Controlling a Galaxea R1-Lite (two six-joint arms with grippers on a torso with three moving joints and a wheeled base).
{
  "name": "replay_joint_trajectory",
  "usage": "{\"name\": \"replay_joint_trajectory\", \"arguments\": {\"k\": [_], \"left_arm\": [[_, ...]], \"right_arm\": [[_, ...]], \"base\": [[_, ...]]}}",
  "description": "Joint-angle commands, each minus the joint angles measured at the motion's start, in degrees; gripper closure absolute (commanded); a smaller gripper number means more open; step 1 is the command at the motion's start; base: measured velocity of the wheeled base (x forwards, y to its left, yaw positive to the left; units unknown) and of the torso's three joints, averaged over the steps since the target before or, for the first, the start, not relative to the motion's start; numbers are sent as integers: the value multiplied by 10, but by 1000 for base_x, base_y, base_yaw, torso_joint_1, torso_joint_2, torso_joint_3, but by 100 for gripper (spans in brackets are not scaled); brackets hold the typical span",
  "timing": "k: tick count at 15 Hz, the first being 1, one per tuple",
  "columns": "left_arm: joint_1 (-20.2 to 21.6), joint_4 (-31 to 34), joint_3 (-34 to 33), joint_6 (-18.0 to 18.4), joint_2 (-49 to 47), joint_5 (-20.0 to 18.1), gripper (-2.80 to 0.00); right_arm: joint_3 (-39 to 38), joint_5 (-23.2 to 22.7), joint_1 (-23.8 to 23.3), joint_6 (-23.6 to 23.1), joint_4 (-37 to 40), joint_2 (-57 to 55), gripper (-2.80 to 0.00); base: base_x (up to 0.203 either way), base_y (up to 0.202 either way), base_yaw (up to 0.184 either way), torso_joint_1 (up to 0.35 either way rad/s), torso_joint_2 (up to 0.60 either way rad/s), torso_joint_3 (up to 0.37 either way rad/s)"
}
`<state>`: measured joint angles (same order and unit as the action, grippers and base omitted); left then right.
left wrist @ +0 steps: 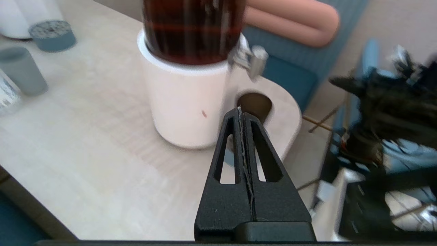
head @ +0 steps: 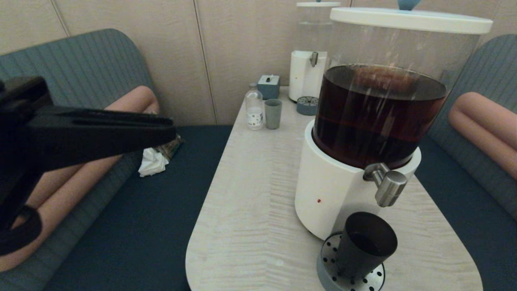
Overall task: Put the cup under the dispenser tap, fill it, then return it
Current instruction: Place the cup next to the water dispenser
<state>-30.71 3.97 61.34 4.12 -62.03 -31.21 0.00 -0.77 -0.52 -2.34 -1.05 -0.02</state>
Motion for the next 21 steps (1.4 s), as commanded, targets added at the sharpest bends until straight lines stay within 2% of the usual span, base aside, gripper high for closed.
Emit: {"name": "replay_joint_trajectory", "arguments": {"k": [1,3,4,8,11,13,17,20,21], "left_arm": [[56,-22,-72,-7,71,-53,0],[127,-56,-134,-56,82,-153,0],[142,-66,-159,-76,83,-184,0],[163,-141,-284,-84,105,-223,0],[165,-183,-376,-88,153,-284,0],[172,-190,-382,-82,158,-288,0],[177,-231,-384,-73,125,-251,0],[177,-237,-429,-71,129,-250,0],[177,-237,-437,-72,132,-250,-280]], "right_arm": [[-4,0,0,0,0,1,0],[-4,0,0,0,0,1,0],[-4,0,0,0,0,1,0],[-4,0,0,0,0,1,0],[-4,0,0,0,0,1,0],[-4,0,1,0,0,1,0],[-4,0,0,0,0,1,0],[-4,0,0,0,0,1,0],[-4,0,0,0,0,1,0]], "base": [[0,0,0,0,0,0],[0,0,0,0,0,0],[0,0,0,0,0,0],[0,0,0,0,0,0],[0,0,0,0,0,0],[0,0,0,0,0,0],[0,0,0,0,0,0],[0,0,0,0,0,0],[0,0,0,0,0,0]]}}
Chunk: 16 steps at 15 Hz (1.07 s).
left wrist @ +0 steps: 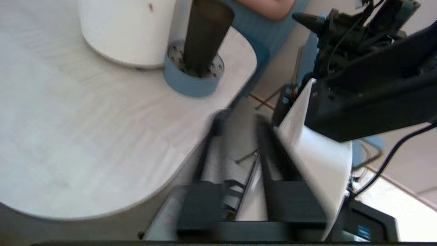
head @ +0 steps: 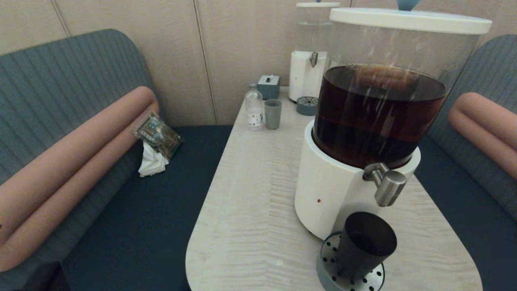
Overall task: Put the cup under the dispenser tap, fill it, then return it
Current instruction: Place the cup next to the water dispenser
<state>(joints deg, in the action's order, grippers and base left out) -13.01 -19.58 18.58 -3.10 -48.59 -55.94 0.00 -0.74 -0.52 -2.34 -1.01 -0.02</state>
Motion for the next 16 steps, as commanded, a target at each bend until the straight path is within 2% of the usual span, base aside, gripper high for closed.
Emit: {"name": "replay_joint_trajectory", "arguments": {"k": [1,4,6,8,11,13,16], "left_arm": [[0,1,-11,-5,-3,-4,-280],[-19,0,-6,-7,-48,-3,-280],[-27,-25,-1,22,-125,-2,-280],[-30,-69,1,80,-221,-1,-280],[-49,-144,21,189,-352,-2,-280],[-77,-171,79,236,-420,0,-280],[-113,-207,160,285,-516,16,-280]], "right_arm": [[-4,0,0,0,0,1,0],[-4,0,0,0,0,1,0],[-4,0,0,0,0,1,0],[-4,0,0,0,0,1,0],[-4,0,0,0,0,1,0],[-4,0,0,0,0,1,0],[-4,0,0,0,0,1,0]], "base": [[0,0,0,0,0,0],[0,0,0,0,0,0],[0,0,0,0,0,0],[0,0,0,0,0,0],[0,0,0,0,0,0],[0,0,0,0,0,0],[0,0,0,0,0,0]]}}
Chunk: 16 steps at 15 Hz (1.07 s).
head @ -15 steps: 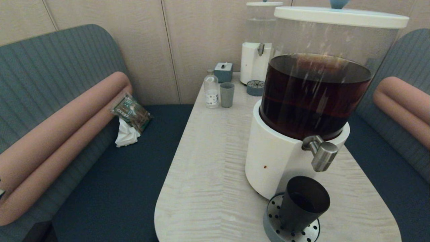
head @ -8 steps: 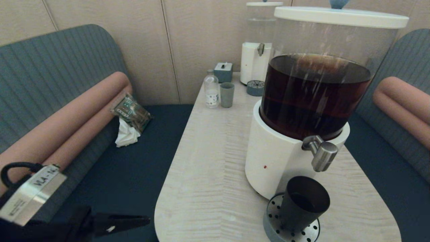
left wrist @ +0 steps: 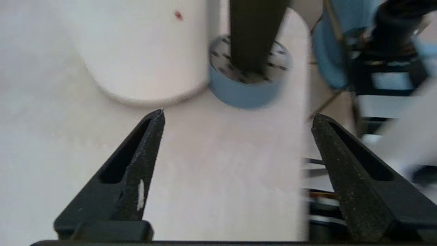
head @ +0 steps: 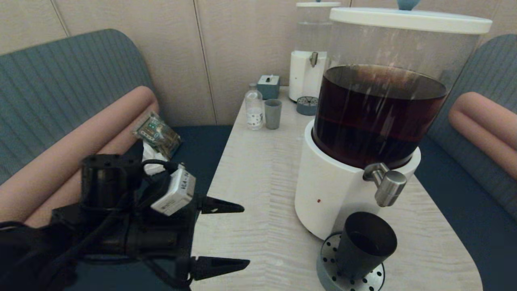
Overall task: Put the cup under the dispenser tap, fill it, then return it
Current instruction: Place the cup next to the water dispenser
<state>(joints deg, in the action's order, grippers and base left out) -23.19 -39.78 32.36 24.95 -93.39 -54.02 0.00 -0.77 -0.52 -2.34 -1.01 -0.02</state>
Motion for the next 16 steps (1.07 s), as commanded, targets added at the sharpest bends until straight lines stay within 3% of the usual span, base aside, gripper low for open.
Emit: {"name": "replay_joint_trajectory", "arguments": {"k": [1,4,11,16], "left_arm": [[-30,-29,44,12,-98,9,-280],[-80,-92,89,13,-157,45,-280],[-146,-98,115,-4,-207,53,-280],[-164,-100,143,-17,-224,53,-280]], "right_arm": [[-4,0,0,0,0,1,0],[-4,0,0,0,0,1,0],[-4,0,0,0,0,1,0],[-4,0,0,0,0,1,0]], "base": [[0,0,0,0,0,0],[0,0,0,0,0,0],[0,0,0,0,0,0],[0,0,0,0,0,0]]}}
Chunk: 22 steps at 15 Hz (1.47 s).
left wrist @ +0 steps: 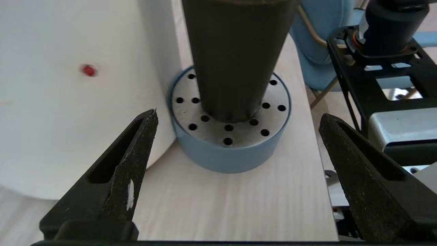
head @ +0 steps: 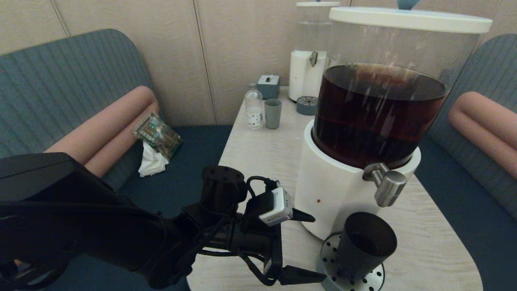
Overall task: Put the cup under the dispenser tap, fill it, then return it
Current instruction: Place the cup next to the water dispenser
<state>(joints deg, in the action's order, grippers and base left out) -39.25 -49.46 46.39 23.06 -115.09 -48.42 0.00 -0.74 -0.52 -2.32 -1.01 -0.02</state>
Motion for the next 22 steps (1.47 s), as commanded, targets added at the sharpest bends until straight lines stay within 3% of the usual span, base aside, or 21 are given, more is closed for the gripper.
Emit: {"name": "replay_joint_trajectory", "arguments": {"k": [1,11,22], "left_arm": [[-6,-4,4,1,-9,-3,-280],[-50,-3,47,-30,-40,17,-280],[-54,5,77,-47,-50,51,-280]], "right_arm": [[-4,0,0,-1,0,1,0],[-4,0,0,-1,0,1,0],[-4,0,0,-1,0,0,0]], "base": [[0,0,0,0,0,0],[0,0,0,0,0,0],[0,0,0,0,0,0]]}}
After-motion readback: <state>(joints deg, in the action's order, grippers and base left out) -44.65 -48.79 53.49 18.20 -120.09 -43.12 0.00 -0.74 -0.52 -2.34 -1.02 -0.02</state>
